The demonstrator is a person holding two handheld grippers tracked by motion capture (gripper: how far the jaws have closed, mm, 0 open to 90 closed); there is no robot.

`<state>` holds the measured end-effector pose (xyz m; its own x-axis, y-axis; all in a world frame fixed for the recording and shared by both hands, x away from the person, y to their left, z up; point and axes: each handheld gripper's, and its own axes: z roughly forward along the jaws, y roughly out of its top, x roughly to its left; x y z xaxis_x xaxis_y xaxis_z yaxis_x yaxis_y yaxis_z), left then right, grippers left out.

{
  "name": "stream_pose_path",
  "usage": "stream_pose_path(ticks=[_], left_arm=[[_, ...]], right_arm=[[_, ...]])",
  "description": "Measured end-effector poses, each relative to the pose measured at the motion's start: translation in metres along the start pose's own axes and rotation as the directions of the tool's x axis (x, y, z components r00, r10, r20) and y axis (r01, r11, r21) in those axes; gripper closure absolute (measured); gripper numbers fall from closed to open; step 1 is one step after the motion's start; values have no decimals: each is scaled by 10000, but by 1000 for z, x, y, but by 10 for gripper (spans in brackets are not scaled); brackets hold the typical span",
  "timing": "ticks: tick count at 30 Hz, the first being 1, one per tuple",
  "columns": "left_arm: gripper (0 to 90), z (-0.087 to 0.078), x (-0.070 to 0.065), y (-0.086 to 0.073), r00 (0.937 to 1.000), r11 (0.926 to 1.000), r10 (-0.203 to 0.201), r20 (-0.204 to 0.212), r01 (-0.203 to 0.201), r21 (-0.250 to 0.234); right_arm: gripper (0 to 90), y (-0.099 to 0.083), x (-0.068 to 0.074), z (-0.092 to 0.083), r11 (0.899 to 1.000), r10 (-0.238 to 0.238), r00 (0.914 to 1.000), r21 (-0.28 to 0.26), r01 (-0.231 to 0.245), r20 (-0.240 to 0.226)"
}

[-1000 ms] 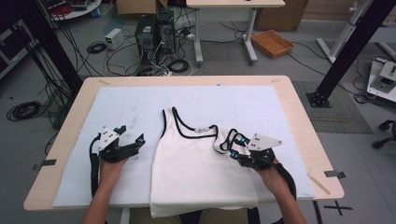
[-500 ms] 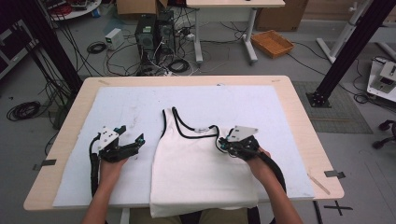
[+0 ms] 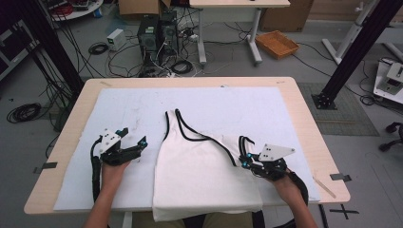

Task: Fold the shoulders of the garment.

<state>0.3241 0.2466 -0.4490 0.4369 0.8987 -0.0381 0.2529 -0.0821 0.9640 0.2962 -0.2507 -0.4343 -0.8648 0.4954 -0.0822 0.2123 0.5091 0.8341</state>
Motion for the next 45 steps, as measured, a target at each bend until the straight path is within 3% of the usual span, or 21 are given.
stream_pose_path(ticks=[2, 3, 5, 6, 7, 10, 12, 14, 18, 21, 22, 24, 26, 29, 32, 36, 38, 41, 43, 44, 45], left_arm=[[190, 0, 0, 0, 9999, 9999, -116, -10, 116, 61], [189, -1, 1, 0, 9995, 9994, -301, -67, 302, 167], [190, -3, 1, 1, 9994, 9993, -354, -49, 354, 123], [190, -3, 1, 1, 9994, 9993, -354, -49, 354, 123], [190, -6, 0, 4, 9990, 9988, -451, -38, 450, -200], [189, -9, -1, 9, 9986, 9969, -522, 74, 526, -579], [189, -8, -2, 12, 9986, 9967, -490, 184, 500, -637], [189, -6, -3, 14, 9984, 9966, -512, 253, 527, -636], [190, -3, -3, 22, 9967, 9956, -668, 469, 697, -631], [190, 6, -3, 27, 9945, 9949, -835, 635, 868, -511], [190, 11, -3, 30, 9935, 9948, -897, 702, 928, -426], [189, 22, -3, 37, 9922, 9954, -920, 840, 938, -170], [189, 34, -5, 45, 9913, 9958, -914, 942, 910, 90], [189, 54, -8, 58, 9890, 9926, -1108, 978, 1051, 613], [189, 73, -10, 72, 9889, 9902, -1143, 953, 1056, 916], [189, 97, -14, 86, 9867, 9850, -1281, 998, 1149, 1285], [190, 109, -17, 88, 9862, 9800, -1353, 957, 1189, 1596], [258, 127, -21, 84, 9913, 9707, -1163, 617, 1003, 2182], [288, 139, -23, 77, 9964, 9575, -812, 234, 715, 2795], [289, 139, -23, 77, 9964, 9575, -812, 234, 715, 2795], [289, 148, -25, 70, 9977, 9465, -680, 16, 641, 3163]], right_arm=[[856, -1, 2, -1, 9998, -105, 9999, 195, 106, -34], [854, -4, 5, 0, 9925, -551, 9984, 1097, 536, 111], [852, -8, 6, 1, 9862, -548, 9985, 1562, 544, -15], [852, -8, 6, 1, 9862, -548, 9985, 1562, 544, -15], [846, -9, 6, 0, 9862, -464, 9989, 1590, 464, -43], [726, -2, 2, -10, 9979, -99, 9996, 639, 82, 257], [712, 1, 1, -10, 9997, -52, 9992, 223, 43, 406], [741, 1, 1, 0, 9991, -167, 9987, 385, 149, 479], [763, -3, 1, 20, 9861, -438, 9985, 1616, 378, 339], [762, -4, 1, 20, 9870, -314, 9991, 1587, 266, 277], [731, -4, 1, 19, 9874, -309, 9992, 1562, 266, 253], [566, -3, -2, 17, 9910, -59, 9993, 1335, 10, 361], [396, -1, -6, 11, 9953, 520, 9933, 759, -600, 1033], [240, -1, -14, 1, 9935, 1137, 9704, -161, -1128, 2130], [214, -5, -22, -6, 9877, 1564, 9508, -401, -1512, 2675], [209, -10, -30, -12, 9790, 2039, 9345, -630, -1940, 2916], [208, -11, -32, -15, 9753, 2209, 9287, -751, -2079, 2979], [208, -11, -33, -16, 9740, 2264, 9272, -794, -2122, 2983], [208, -12, -34, -15, 9747, 2233, 9287, -748, -2106, 2960], [208, -12, -34, -15, 9748, 2228, 9300, -730, -2106, 2924], [208, -12, -33, -16, 9744, 2249, 9296, -704, -2136, 2921]])
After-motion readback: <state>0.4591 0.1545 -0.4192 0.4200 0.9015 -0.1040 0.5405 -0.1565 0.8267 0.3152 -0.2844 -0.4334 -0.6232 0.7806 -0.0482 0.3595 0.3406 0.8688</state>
